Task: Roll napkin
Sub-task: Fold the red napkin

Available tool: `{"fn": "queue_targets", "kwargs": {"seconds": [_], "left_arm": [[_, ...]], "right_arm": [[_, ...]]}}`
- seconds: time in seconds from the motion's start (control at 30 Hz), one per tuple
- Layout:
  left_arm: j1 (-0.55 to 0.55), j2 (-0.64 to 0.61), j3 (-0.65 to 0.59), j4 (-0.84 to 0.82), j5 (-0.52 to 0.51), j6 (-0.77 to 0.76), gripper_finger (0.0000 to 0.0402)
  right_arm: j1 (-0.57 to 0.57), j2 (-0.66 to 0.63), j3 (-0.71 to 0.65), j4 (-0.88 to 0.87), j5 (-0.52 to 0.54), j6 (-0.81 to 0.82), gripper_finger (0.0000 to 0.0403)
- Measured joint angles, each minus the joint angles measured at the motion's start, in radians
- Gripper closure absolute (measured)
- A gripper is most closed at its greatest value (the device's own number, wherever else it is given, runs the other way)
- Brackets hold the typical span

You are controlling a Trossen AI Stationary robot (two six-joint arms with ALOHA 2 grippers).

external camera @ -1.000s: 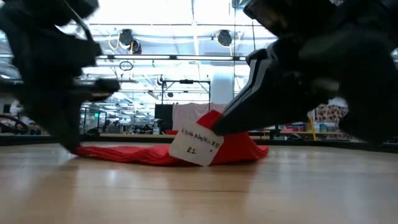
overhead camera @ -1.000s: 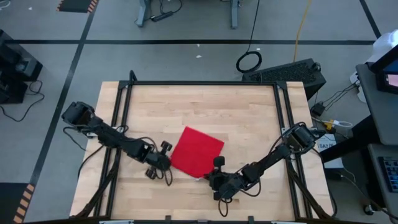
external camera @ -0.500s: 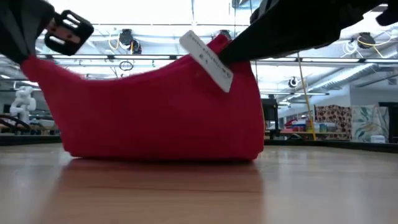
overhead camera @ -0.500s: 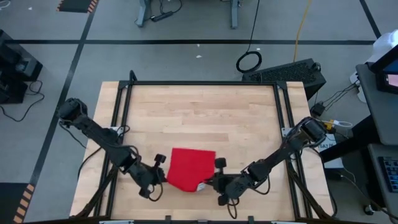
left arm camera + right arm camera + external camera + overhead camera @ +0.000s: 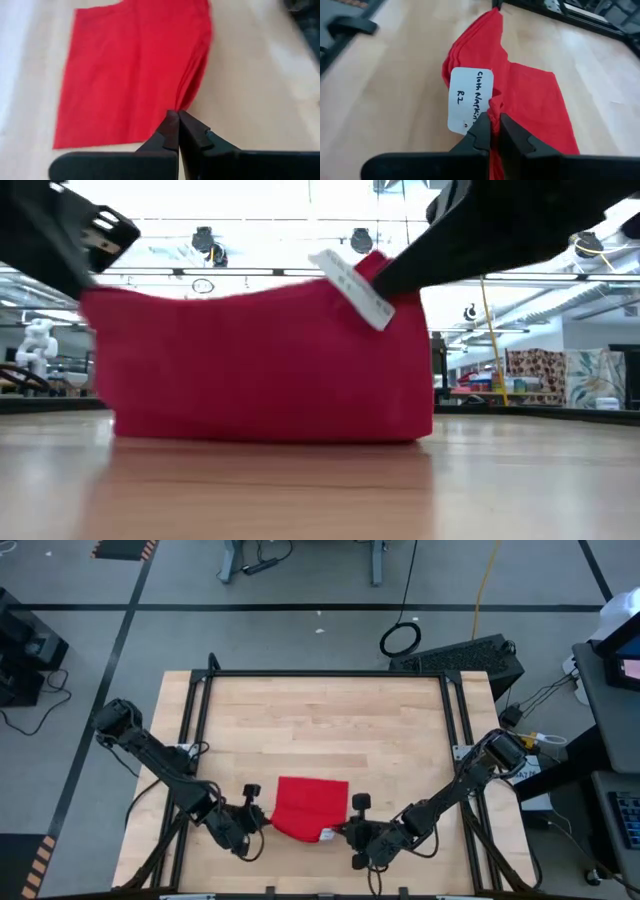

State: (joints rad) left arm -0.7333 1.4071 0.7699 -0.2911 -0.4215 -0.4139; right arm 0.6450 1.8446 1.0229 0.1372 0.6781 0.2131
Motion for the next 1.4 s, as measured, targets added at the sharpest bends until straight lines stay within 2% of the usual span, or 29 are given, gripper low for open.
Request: {"fn": "queue_targets", "kwargs": {"seconds": [0.13, 0.33, 0.57, 0.7, 0.8, 1.0, 1.13, 1.4], "left_arm": [[0.037, 0.000, 0.000, -0.012, -0.047, 0.001, 0.0400], [0.081, 0.000, 0.000, -0.026, -0.055, 0.001, 0.0400], [0.035, 0.000, 0.000, 0.059, 0.020, 0.001, 0.0400], [0.011, 0.000, 0.000, 0.082, -0.003, 0.000, 0.0400], [0.011, 0.000, 0.000, 0.077, -0.035, 0.000, 0.0400], [0.075, 0.000, 0.000, 0.012, -0.056, -0.028, 0.0400], [0.123, 0.000, -0.001, -0.067, -0.067, -0.057, 0.0400], [0.210, 0.004, -0.026, -0.059, -0.075, -0.053, 0.0400]], "right_arm": [[-0.031, 0.000, 0.000, -0.021, 0.001, -0.011, 0.0394], [-0.044, 0.001, 0.000, -0.044, 0.016, 0.009, 0.0394], [-0.014, -0.007, 0.000, -0.028, -0.023, 0.087, 0.0394], [0.006, -0.012, 0.000, -0.029, -0.020, 0.146, 0.0394], [0.017, -0.012, 0.000, -0.039, 0.022, 0.148, 0.0394], [0.000, -0.012, 0.000, -0.107, 0.103, 0.173, 0.0394], [-0.033, -0.012, 0.000, -0.199, 0.108, 0.249, 0.0394], [-0.072, -0.012, 0.000, -0.232, 0.110, 0.277, 0.0394]]}}
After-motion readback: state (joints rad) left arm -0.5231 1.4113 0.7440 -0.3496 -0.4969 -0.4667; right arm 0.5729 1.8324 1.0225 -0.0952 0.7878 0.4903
